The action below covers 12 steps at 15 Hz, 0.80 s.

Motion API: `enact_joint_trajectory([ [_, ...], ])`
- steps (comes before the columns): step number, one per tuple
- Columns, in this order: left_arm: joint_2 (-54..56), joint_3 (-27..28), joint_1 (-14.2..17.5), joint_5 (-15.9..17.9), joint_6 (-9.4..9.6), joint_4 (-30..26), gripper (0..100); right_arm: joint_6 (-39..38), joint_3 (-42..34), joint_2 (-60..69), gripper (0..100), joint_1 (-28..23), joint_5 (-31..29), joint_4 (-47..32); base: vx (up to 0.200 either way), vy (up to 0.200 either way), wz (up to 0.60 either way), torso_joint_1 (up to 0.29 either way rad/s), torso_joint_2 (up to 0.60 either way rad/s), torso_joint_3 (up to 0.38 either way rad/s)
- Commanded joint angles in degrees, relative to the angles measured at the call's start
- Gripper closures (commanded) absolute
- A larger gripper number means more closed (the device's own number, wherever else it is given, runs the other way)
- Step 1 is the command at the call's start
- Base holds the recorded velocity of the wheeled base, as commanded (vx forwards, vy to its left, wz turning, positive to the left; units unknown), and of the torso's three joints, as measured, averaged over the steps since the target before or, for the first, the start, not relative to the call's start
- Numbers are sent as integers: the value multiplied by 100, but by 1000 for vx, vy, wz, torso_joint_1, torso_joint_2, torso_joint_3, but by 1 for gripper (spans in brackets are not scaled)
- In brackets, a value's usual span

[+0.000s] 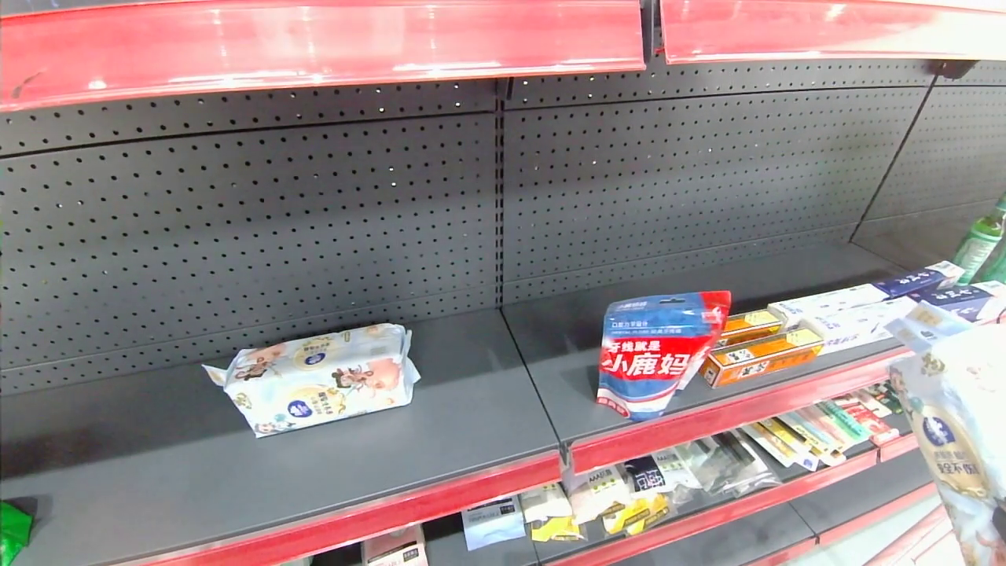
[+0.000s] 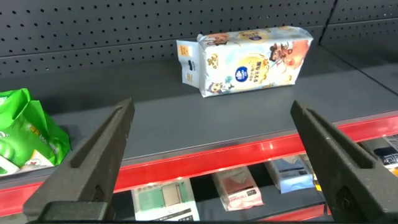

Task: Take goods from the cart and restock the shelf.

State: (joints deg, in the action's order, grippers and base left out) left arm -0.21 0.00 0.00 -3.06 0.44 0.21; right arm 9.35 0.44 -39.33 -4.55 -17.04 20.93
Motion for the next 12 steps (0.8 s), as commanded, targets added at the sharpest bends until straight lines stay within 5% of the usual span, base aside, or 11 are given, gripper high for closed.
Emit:
enact_joint_trajectory([
  [1, 3, 0, 0, -2, 0, -3, 0, 32, -18, 232, 100, -46, -27, -19, 0, 0, 0, 0, 0, 0],
  [8, -120, 9, -9, 16, 70, 6, 0, 128, -18, 646, 100, 15, 342, -28, 0, 0, 0, 0, 0, 0],
  [10, -173, 44, -35, 192, 281, 6, 0, 225, -26, 971, 100, -134, 439, -36, 0, 0, 0, 0, 0, 0],
  [11, -480, 571, -26, 121, 387, -12, 0, 128, -26, 1050, 100, -117, 483, -45, 0, 0, 0, 0, 0, 0],
  [12, -1465, 1301, -18, -81, 237, -3, 0, 111, -26, 1164, 100, -117, 491, -54, 0, 0, 0, 0, 0, 0],
])
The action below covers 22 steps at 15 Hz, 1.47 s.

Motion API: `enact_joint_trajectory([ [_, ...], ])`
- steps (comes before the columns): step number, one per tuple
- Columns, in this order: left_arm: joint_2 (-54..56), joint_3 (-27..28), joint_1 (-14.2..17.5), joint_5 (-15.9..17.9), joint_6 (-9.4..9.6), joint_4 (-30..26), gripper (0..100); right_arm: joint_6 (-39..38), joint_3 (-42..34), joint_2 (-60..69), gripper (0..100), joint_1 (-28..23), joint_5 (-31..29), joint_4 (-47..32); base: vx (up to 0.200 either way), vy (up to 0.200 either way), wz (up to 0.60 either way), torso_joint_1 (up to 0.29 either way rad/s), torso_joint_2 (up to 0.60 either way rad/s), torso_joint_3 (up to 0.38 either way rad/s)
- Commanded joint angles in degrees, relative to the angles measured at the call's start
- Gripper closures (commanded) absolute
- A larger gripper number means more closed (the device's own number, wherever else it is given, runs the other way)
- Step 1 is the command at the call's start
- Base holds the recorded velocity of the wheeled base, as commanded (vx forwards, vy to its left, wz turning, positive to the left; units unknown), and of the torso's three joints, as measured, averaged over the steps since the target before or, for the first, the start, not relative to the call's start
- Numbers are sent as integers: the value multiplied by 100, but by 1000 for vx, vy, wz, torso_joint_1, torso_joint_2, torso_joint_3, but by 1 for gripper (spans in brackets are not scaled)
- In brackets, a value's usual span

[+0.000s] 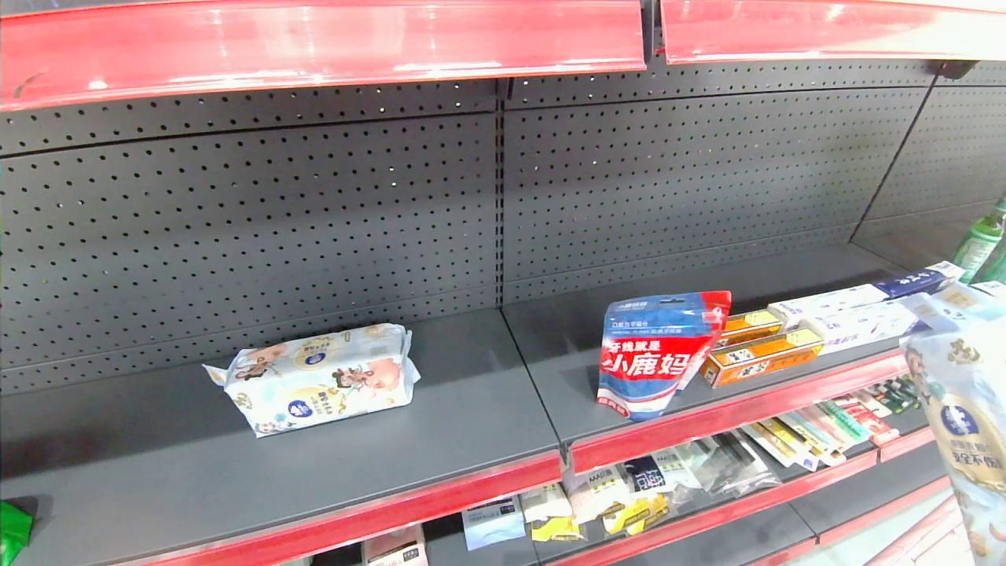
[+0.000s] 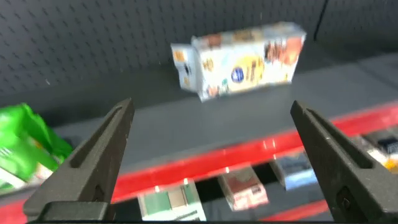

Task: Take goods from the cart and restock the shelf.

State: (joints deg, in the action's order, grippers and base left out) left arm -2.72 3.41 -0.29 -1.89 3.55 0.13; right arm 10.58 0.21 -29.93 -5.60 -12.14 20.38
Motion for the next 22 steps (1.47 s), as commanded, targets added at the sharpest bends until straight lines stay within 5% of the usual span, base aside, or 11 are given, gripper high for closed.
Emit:
enact_joint_trajectory([
  [1, -1996, 1425, 12, -391, -513, 118, 0, -12, -3, 321, 100, -21, -16, -87, 0, 0, 0, 0, 0, 0],
  [4, -3490, 1478, 108, -875, -416, 233, 0, -3, 50, 514, 100, -38, -16, -289, 0, 0, 0, 0, 0, 0],
  [6, -4703, 1469, 108, -699, 278, 250, 0, -3, 85, 505, 100, -38, -16, -298, 0, 0, 0, 0, 0, 0],
  [8, -5467, 1575, 179, 294, 1078, 259, 0, 32, 76, 479, 100, -21, -7, -298, 0, 0, 0, 0, 0, 0],
  [10, -6338, 1953, 214, 681, 1860, 233, 0, 32, 85, 479, 100, -21, -7, -298, 0, 0, 0, 0, 0, 0],
  [11, -6891, 2243, 214, 927, 2106, 250, 0, 32, 94, 488, 100, -21, -7, -298, 0, 0, 0, 0, 0, 0],
  [13, -7726, 2902, 214, 1578, 2194, 277, 0, 40, 94, 514, 100, -21, -16, -298, 0, 0, 0, 0, 0, 0],
  [15, -8227, 3499, 293, 1780, 2414, 241, 0, 58, 102, 514, 100, -21, -34, -298, 0, 0, 0, 0, 0, 0],
  [17, -8737, 3877, 592, 1815, 3143, 241, 0, 58, 94, 514, 100, -29, -43, -298, 0, 0, 0, 0, 0, 0],
  [18, -8922, 3974, 697, 1894, 3354, 250, 0, 67, 85, 505, 100, -29, -43, -307, 0, 0, 0, 0, 0, 0],
  [22, -9466, 4211, 732, 2237, 3530, 268, 0, 76, 102, 532, 100, -29, -43, -474, 0, 0, 0, 0, 0, 0],
])
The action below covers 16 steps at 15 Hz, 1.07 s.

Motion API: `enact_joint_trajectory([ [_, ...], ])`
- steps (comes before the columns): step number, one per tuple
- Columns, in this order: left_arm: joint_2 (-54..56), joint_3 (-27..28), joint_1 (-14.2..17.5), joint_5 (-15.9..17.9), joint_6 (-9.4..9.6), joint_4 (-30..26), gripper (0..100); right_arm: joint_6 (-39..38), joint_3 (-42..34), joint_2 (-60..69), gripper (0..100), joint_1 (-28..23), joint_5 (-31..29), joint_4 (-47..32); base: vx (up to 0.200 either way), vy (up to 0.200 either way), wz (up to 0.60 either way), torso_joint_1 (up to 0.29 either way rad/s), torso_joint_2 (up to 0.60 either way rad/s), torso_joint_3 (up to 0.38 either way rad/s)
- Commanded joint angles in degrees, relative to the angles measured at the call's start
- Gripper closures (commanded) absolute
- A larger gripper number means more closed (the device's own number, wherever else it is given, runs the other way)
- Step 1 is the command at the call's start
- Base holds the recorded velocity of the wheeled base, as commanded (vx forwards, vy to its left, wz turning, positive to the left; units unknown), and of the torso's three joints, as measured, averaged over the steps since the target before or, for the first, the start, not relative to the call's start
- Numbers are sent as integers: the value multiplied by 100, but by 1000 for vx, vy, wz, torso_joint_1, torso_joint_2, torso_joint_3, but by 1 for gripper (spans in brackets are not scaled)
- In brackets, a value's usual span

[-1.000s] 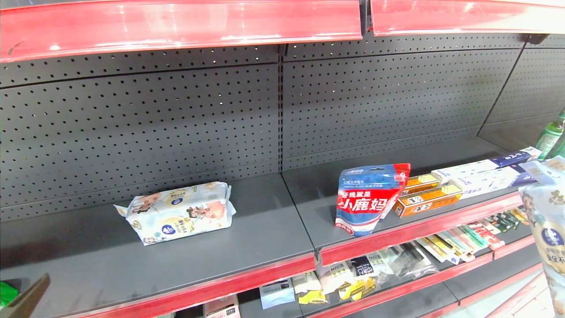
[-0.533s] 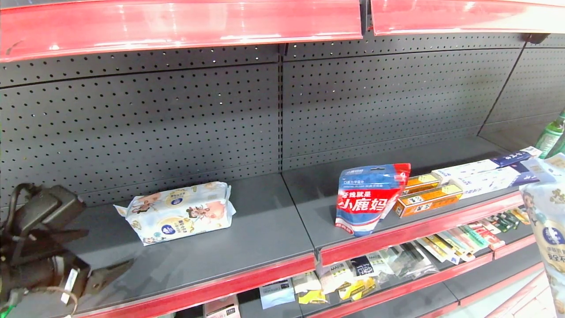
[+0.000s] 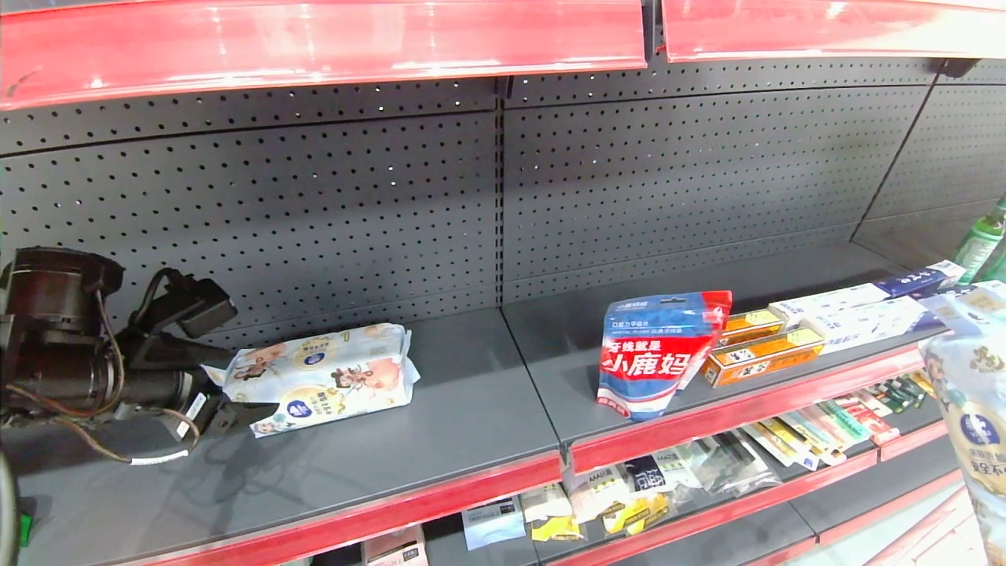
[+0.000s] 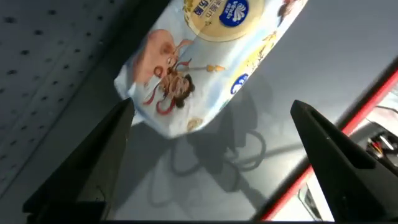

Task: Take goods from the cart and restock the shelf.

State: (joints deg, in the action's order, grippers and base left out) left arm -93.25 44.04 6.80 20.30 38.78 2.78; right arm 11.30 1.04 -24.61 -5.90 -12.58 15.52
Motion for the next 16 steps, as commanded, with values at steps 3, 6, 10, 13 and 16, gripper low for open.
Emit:
enact_joint_trajectory([
  [3, -756, 394, 23, 27, 156, 12, 0, 56, 19, -8, 100, 1, 1, 13, 0, 0, 0, 0, 0, 0],
  [6, -1170, 957, -3, 97, 165, 12, 0, 118, 2, -26, 100, 1, 10, 4, 0, 0, 0, 0, 0, 0],
  [10, -1424, 1124, -30, 185, 323, -14, 0, 127, 2, -44, 100, 1, 1, 4, 0, 0, 0, 0, 0, 0],
  [13, -1697, 1379, -39, 203, 420, -32, 0, 206, 2, -44, 100, -8, -8, 4, 0, 0, 0, 0, 0, 0],
  [16, -1855, 1625, -91, 220, 420, -111, 0, 206, 2, -52, 100, 1, -8, -14, 0, 0, 0, 0, 0, 0],
])
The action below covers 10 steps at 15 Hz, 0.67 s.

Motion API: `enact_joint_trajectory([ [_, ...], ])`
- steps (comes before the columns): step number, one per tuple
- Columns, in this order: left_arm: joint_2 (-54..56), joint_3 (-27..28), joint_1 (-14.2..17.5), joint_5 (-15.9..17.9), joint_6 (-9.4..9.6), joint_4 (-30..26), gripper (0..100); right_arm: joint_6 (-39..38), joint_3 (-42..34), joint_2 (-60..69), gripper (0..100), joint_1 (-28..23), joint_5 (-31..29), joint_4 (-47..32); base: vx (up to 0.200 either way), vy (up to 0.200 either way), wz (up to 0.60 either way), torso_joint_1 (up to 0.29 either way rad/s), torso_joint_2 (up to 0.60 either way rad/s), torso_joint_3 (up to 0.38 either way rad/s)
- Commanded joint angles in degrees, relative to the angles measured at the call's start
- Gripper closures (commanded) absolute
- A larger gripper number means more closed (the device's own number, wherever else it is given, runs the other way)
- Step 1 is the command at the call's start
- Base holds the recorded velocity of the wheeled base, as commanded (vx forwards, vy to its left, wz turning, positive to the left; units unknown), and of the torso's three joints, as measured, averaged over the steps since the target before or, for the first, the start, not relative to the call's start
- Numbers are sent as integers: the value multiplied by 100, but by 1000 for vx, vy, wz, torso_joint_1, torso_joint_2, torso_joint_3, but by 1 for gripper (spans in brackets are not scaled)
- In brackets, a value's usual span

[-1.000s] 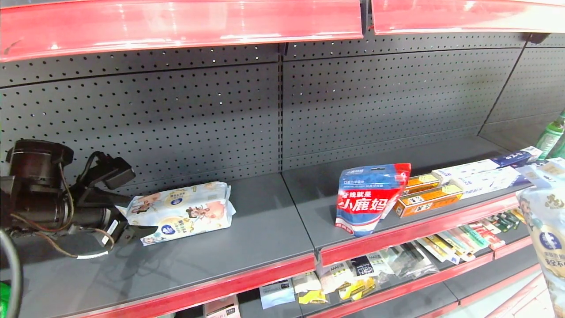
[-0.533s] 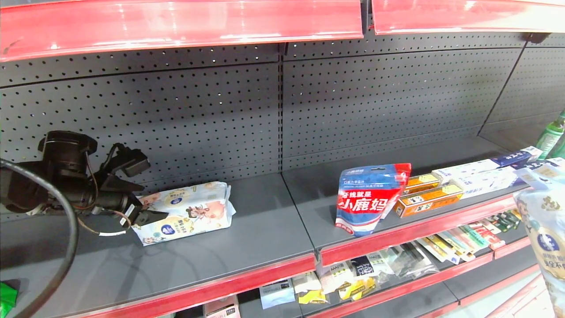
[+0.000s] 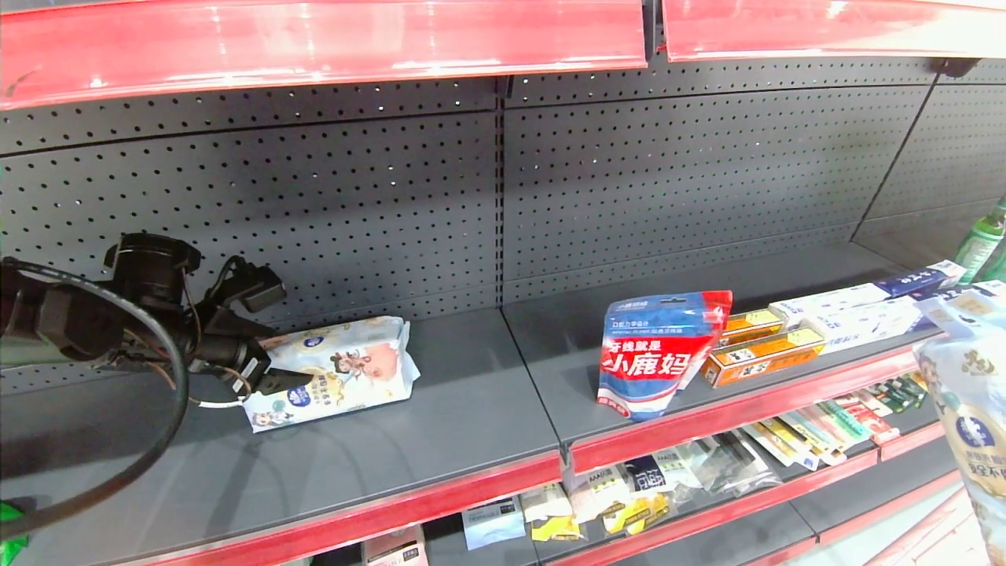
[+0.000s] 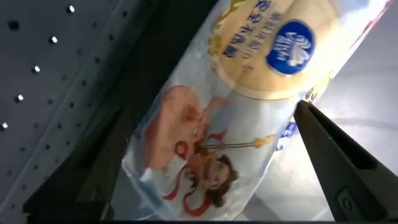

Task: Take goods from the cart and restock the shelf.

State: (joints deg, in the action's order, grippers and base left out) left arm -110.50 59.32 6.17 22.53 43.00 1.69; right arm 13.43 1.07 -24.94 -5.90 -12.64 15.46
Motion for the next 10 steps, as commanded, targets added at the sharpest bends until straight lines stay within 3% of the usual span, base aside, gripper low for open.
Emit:
enact_joint_trajectory([
  [1, -139, 115, -46, 6, -2, -82, 0, 1, -2, -2, 100, -8, -1, -16, 0, 0, 0, 0, 0, 0],
  [10, 134, 62, -116, 129, -2, -626, 0, 1, 112, -11, 100, -16, -10, -16, 0, 0, 0, 0, 0, 0],
])
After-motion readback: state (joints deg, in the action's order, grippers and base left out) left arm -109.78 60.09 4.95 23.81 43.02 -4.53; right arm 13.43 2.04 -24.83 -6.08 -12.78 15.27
